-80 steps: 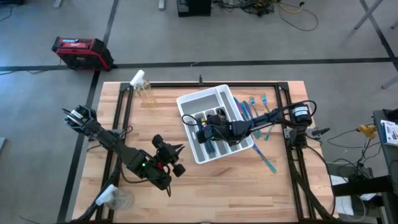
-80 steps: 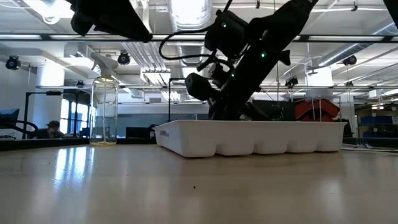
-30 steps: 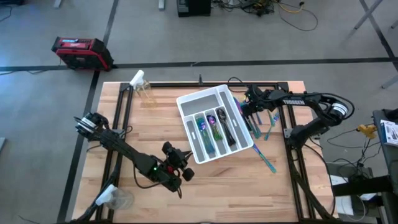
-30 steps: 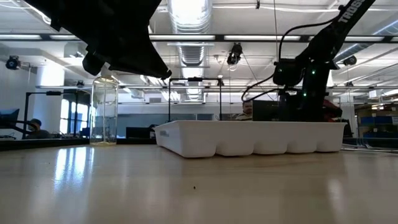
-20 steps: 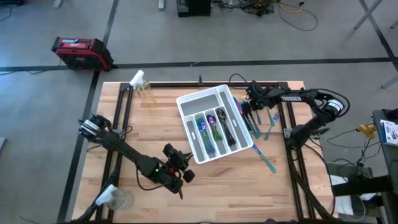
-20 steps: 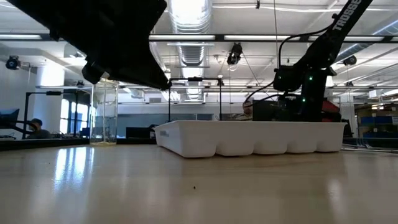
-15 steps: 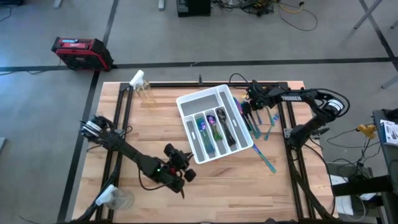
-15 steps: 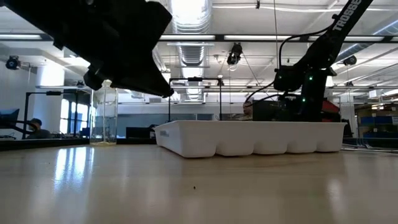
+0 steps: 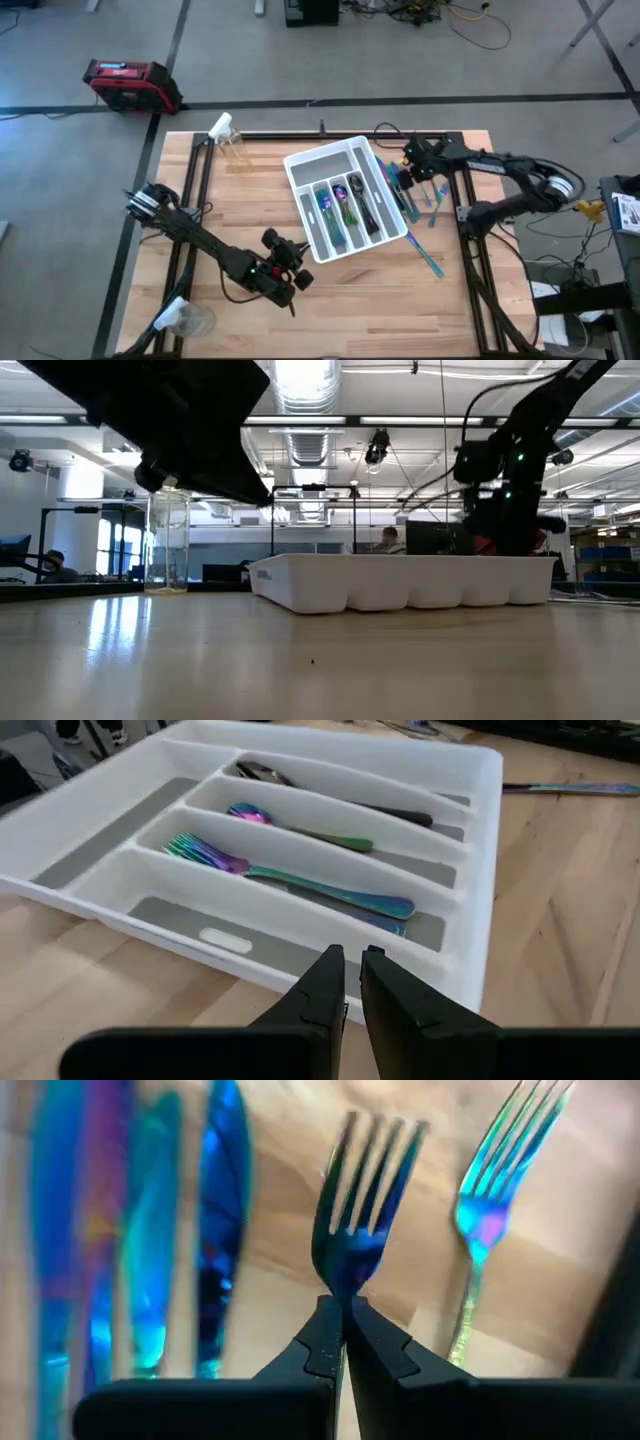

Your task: Sort silverware

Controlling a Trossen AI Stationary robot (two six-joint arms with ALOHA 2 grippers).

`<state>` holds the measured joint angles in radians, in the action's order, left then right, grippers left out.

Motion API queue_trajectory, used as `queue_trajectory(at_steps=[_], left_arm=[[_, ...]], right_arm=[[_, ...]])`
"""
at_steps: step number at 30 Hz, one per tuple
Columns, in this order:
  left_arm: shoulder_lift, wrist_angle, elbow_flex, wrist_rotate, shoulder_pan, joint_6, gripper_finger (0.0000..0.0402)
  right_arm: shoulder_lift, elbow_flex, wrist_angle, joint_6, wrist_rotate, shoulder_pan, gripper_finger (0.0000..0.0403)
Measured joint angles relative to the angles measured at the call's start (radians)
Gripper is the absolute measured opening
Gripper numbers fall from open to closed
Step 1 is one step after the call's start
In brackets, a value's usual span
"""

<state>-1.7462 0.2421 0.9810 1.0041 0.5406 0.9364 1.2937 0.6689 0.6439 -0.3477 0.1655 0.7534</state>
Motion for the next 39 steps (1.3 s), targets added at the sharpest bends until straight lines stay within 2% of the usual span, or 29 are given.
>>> queue_trajectory(at_steps=[7, 10, 14, 18, 21, 28, 33, 36, 39], left_arm=[[0.034, 0.029, 0.000, 0.007, -0.008, -0.037, 0.0025], [0.034, 0.047, 0.000, 0.006, -0.010, -0.037, 0.0025], [0.036, 0.044, 0.000, 0.006, -0.013, -0.027, 0.0025], [0.036, 0.040, 0.000, -0.009, -0.013, -0.005, 0.0025], [0.036, 0.040, 0.000, -0.044, -0.013, 0.000, 0.0025], [0.036, 0.039, 0.000, -0.064, -0.012, 0.005, 0.0025], [0.036, 0.040, 0.000, -0.059, -0.014, 0.005, 0.0025], [0.037, 0.039, -0.004, -0.053, -0.014, 0.010, 0.0025], [0.037, 0.039, -0.009, -0.053, -0.014, 0.017, 0.0025]], right_arm=[[-0.219, 0.000, 0.072, -0.093, -0.025, -0.159, 0.0001], [-0.268, 0.005, 0.055, -0.148, -0.083, -0.244, 0.0001], [-0.281, 0.013, 0.059, -0.141, -0.040, -0.302, 0.0001], [-0.231, -0.007, 0.059, -0.099, -0.028, -0.294, 0.0000], [-0.166, -0.032, 0.063, -0.036, -0.034, -0.239, 0.0007], [-0.003, -0.063, 0.042, 0.087, -0.142, -0.065, 0.0061], [0.067, -0.063, -0.012, 0.156, -0.148, -0.037, 0.0091], [0.104, -0.058, -0.031, 0.185, -0.145, -0.037, 0.0089], [0.146, -0.054, -0.031, 0.209, -0.147, -0.025, 0.0069]])
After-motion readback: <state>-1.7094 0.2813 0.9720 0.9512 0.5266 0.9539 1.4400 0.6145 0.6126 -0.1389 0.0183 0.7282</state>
